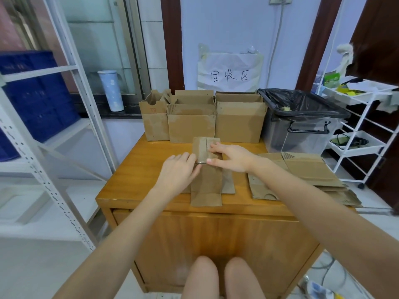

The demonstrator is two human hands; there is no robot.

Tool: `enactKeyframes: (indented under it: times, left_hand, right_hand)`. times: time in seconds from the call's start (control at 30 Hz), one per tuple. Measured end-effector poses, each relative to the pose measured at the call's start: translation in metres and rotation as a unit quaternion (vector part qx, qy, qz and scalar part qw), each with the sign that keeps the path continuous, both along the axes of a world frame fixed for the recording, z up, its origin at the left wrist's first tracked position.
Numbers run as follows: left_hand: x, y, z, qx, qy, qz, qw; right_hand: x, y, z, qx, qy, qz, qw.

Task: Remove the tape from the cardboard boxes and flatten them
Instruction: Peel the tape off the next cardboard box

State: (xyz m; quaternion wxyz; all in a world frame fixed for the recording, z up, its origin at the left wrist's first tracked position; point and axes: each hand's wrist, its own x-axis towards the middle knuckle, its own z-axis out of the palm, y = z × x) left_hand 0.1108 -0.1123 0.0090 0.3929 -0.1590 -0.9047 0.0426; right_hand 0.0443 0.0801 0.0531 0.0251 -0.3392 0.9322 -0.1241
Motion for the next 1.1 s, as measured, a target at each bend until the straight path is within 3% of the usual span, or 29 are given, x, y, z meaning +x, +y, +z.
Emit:
enactKeyframes:
  times: [0.7, 1.1]
  left_hand:
    - [-0.007, -0.003, 0.0, -0.099, 0.056, 0.0, 0.993]
    - [0.001, 0.008, 0.008, -0.089, 0.01, 0.023, 0.996]
  right_hand:
    - [-0.002, -0.006, 0.011, 0.057, 0.006, -0.018, 0.998]
    - [-0.003, -0.005, 0.012, 0.016, -0.02, -0.014, 1.0]
